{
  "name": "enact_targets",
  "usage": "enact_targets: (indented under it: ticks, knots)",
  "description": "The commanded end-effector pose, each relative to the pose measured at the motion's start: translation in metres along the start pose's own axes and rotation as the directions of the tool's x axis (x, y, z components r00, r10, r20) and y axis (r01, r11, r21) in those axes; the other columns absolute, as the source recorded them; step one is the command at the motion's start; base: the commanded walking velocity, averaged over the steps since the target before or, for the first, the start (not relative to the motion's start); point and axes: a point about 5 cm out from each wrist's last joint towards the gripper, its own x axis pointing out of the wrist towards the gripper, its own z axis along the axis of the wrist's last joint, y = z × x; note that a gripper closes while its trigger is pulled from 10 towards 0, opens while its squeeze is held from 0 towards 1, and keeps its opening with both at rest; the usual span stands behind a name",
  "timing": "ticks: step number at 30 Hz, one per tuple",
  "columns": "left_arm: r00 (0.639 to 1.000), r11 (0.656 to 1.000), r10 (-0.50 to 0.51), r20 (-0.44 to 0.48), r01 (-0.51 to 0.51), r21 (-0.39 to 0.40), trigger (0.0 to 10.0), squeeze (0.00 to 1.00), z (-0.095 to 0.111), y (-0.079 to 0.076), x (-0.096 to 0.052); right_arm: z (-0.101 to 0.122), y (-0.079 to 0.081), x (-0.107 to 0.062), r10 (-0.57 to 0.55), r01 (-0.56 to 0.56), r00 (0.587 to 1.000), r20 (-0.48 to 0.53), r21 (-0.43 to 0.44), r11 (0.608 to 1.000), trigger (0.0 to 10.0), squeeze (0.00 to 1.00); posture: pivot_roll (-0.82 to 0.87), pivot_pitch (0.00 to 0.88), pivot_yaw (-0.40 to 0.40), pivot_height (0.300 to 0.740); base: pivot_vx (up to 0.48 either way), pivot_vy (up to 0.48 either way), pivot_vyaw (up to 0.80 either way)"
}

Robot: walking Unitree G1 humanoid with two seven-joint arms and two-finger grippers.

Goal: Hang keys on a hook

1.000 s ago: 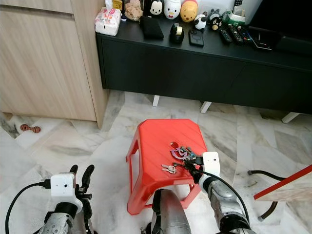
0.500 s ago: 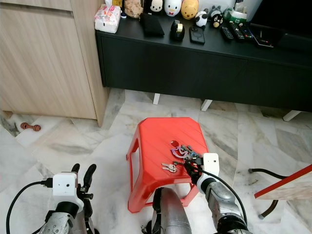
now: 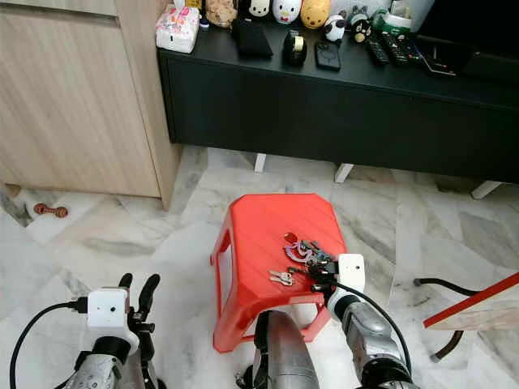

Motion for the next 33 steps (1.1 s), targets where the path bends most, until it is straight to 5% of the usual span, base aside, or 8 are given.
enact_targets:
  ticks: [1, 12, 20, 25, 27, 28, 33]
  knots:
    - [1.000, 1.000, -0.006, -0.017, 0.006, 0.007, 10.0, 0.00, -0.002, -0.004, -0.002, -0.002, -0.005, -0.002, -0.021, 0.021, 1.000, 0.003, 0.010, 1.000, 0.0, 0.00, -0.03, 0.170, -0.212, 0.589, 0.000, 0.000, 0.00]
    - [1.000, 0.999, -0.022, -0.022, 0.023, 0.049, 10.0, 0.00, -0.004, 0.002, 0.010, 0.028, -0.005, 0.000, -0.079, 0.076, 0.980, 0.184, 0.023, 0.997, 0.0, 0.00, -0.02, 0.118, -0.184, 0.589, 0.000, 0.000, 0.00]
    - [1.000, 0.997, -0.008, -0.005, 0.009, 0.078, 10.0, 0.00, -0.002, 0.014, 0.037, 0.064, 0.009, -0.006, -0.004, 0.030, 0.914, 0.405, -0.058, 0.998, 0.0, 0.00, -0.01, 0.000, -0.140, 0.589, 0.000, 0.000, 0.00]
    - [0.999, 0.998, 0.031, -0.024, -0.029, 0.064, 10.0, 0.00, -0.007, 0.023, 0.045, 0.082, 0.017, -0.014, 0.029, 0.031, 0.871, 0.490, -0.114, 0.993, 0.0, 0.00, -0.01, 0.000, -0.110, 0.589, 0.000, 0.000, 0.00]
    - [0.998, 0.998, 0.053, -0.041, -0.051, 0.041, 10.0, 0.00, -0.011, 0.027, 0.046, 0.086, 0.021, -0.016, 0.037, 0.035, 0.861, 0.508, -0.131, 0.991, 4.1, 0.00, -0.01, 0.000, -0.097, 0.589, 0.000, 0.000, 0.00]
    - [0.996, 0.997, 0.073, -0.051, -0.072, 0.018, 10.0, 0.00, -0.013, 0.030, 0.046, 0.088, 0.024, -0.016, 0.038, 0.034, 0.855, 0.517, -0.130, 0.991, 10.0, 0.00, -0.01, 0.000, -0.091, 0.589, 0.000, 0.000, 0.00]
    - [0.987, 0.992, 0.127, -0.097, -0.128, -0.009, 10.0, 0.00, -0.023, 0.047, 0.046, 0.095, 0.036, -0.017, 0.026, 0.027, 0.828, 0.561, -0.086, 0.996, 10.0, 0.00, 0.00, 0.000, -0.062, 0.589, 0.000, 0.000, 0.00]
